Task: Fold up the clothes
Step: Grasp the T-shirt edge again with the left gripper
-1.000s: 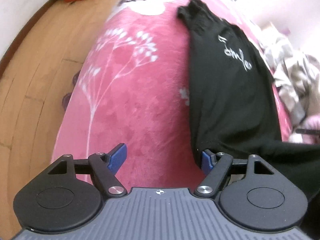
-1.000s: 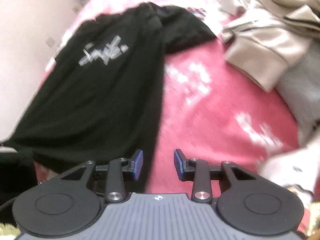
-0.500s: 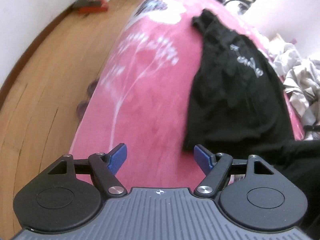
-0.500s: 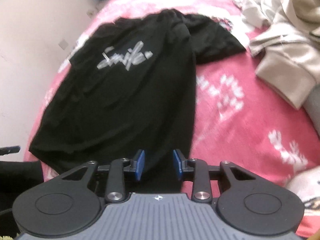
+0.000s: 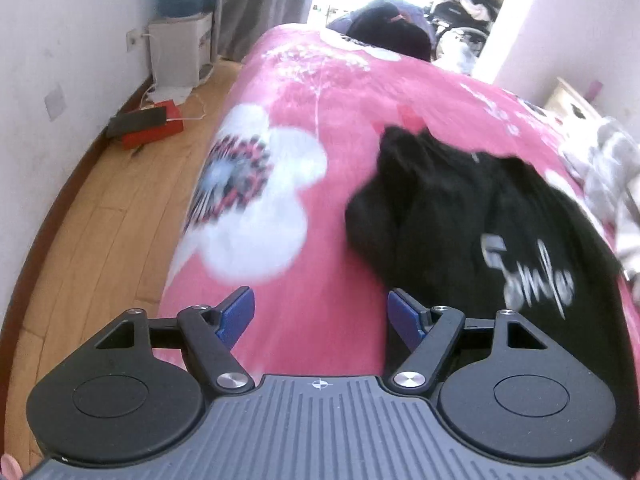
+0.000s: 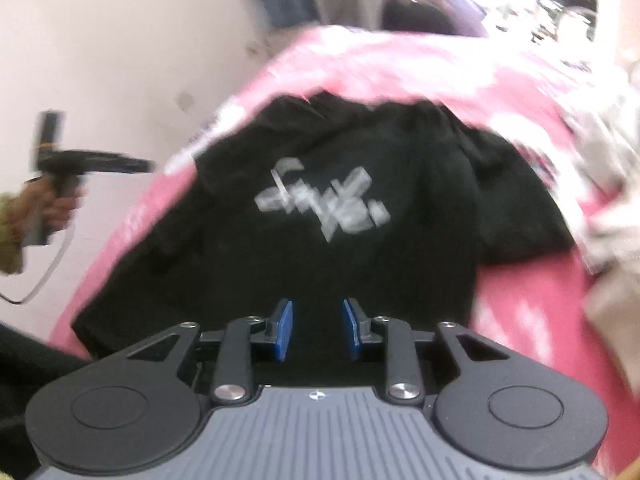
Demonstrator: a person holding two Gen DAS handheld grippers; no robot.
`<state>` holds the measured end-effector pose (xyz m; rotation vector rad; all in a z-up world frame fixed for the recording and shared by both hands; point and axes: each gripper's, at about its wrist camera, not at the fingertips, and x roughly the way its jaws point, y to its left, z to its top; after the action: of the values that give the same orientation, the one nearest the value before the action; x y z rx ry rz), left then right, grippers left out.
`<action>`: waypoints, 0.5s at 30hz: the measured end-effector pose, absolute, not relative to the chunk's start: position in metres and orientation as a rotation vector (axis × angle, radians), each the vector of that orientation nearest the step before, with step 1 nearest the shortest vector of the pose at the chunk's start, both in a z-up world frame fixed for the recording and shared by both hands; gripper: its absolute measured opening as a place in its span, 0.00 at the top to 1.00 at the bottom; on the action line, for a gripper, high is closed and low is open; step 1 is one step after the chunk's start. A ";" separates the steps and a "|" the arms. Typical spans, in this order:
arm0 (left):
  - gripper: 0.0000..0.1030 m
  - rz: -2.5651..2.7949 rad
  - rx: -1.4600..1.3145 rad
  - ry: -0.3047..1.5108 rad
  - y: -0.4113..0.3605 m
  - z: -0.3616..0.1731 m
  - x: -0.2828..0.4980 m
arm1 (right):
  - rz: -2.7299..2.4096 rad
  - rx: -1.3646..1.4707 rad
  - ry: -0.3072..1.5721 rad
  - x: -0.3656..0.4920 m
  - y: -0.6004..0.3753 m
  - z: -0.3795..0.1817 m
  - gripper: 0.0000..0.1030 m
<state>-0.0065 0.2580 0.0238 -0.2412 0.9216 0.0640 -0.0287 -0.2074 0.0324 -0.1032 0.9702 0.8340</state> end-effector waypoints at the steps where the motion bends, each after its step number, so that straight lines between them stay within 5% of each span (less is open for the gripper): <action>1: 0.30 0.062 -0.250 0.929 0.258 0.021 0.008 | 0.863 -0.100 0.958 -0.016 -0.194 0.031 0.70; 10: 0.53 0.058 -0.428 0.989 0.260 -0.027 0.065 | 1.039 0.048 0.929 0.077 -0.085 -0.022 0.70; 15: 0.91 0.092 -0.429 0.943 0.253 -0.033 0.065 | 0.984 0.166 0.869 0.070 -0.080 -0.042 0.70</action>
<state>0.0651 0.2531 -0.0333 -0.4289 0.9425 0.0918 0.0702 -0.0799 -0.0420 0.1655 0.8687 0.9839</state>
